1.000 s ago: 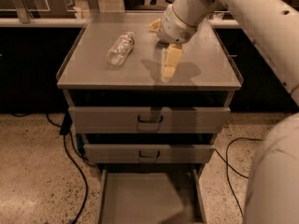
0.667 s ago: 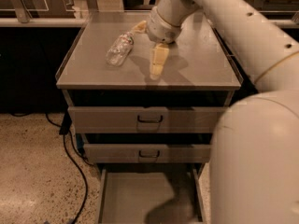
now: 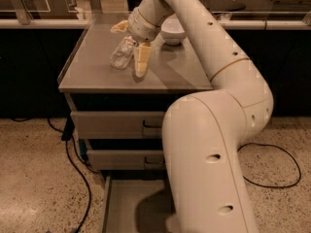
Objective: Place water bottle into bottom drawer
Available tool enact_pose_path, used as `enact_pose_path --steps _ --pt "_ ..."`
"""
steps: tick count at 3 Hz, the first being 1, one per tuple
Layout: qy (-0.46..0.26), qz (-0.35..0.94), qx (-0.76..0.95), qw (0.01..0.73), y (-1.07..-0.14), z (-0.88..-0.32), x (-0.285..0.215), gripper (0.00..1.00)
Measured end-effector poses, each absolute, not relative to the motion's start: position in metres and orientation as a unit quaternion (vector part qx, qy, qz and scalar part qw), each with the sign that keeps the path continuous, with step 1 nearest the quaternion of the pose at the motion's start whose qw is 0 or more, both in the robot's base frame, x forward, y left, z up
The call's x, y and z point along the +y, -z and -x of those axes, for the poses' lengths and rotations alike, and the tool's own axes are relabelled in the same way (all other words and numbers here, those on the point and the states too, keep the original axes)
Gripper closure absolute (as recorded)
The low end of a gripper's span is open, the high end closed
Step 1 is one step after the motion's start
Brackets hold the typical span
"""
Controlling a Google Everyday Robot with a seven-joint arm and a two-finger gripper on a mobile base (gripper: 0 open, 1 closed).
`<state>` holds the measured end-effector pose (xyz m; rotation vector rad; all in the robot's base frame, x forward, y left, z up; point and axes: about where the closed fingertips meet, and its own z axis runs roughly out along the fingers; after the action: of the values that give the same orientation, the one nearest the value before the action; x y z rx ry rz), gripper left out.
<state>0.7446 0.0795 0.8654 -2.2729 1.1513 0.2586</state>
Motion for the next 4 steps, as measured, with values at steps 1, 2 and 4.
enact_pose_path --steps 1,2,4 --pt "-0.085 0.865 0.390 0.305 -0.876 -0.757 0.108 0.00" --pt "-0.085 0.887 0.342 0.299 -0.872 -0.755 0.134 0.00" --pt "-0.078 0.884 0.355 0.294 -0.868 -0.760 0.140 0.00"
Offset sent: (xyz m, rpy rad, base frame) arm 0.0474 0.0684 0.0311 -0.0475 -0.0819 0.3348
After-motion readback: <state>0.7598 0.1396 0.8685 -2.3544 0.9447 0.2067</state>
